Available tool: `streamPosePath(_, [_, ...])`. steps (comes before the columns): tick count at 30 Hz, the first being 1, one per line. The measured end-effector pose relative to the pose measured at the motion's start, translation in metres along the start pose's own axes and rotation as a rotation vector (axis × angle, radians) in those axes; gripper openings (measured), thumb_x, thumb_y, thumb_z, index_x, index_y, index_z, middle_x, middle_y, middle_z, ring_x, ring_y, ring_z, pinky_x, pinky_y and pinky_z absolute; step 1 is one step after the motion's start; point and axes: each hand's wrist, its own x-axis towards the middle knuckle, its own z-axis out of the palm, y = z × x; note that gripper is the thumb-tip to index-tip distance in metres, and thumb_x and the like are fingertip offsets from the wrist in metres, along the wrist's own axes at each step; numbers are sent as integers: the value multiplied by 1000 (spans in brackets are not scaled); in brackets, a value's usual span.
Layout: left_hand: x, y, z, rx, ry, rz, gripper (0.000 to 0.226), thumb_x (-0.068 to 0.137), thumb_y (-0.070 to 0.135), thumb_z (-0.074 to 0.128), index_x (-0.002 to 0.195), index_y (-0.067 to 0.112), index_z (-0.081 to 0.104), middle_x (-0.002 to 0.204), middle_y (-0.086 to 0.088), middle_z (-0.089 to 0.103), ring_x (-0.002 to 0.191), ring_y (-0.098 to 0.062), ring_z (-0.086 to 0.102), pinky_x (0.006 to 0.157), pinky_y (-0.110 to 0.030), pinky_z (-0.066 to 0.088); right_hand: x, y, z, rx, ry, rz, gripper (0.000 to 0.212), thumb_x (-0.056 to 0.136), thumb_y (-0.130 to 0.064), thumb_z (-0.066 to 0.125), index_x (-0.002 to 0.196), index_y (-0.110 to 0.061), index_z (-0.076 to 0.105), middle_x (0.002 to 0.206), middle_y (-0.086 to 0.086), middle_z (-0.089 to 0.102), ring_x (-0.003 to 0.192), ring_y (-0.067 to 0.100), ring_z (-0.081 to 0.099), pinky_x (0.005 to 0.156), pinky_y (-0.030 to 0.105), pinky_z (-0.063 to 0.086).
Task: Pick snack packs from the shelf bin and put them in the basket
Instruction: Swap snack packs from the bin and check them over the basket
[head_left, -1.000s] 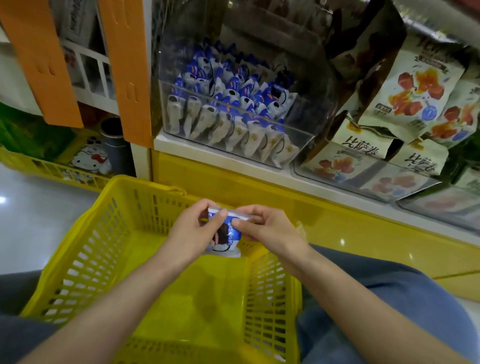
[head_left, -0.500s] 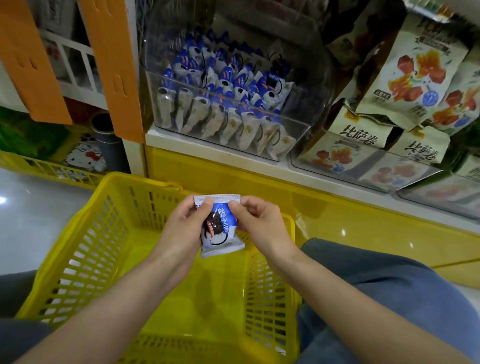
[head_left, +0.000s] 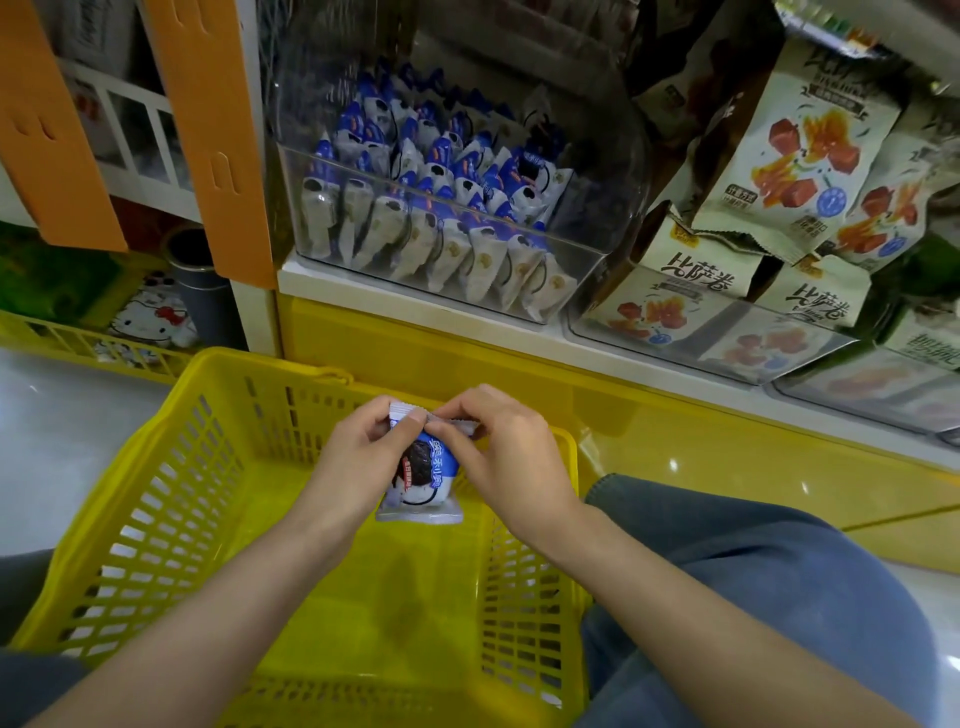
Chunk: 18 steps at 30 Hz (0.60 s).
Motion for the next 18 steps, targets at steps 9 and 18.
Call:
streamPosePath(9, [6, 5, -6, -165, 10, -61, 21, 80, 6, 65, 98, 15, 58, 86, 1, 72, 69, -7, 68, 58, -18, 54, 15, 1, -14, 728, 131, 641, 9, 92, -7, 54, 83, -9, 54, 88, 15, 62, 62, 10, 62, 53, 18, 54])
streamPosePath(18, [11, 3, -16, 98, 188, 200, 9, 88, 9, 58, 86, 13, 66, 75, 7, 66, 59, 7, 57, 60, -11, 46, 1, 2, 0, 440, -382, 505, 39, 81, 1, 67, 114, -8, 47, 91, 4, 60, 75, 6, 62, 75, 26, 51])
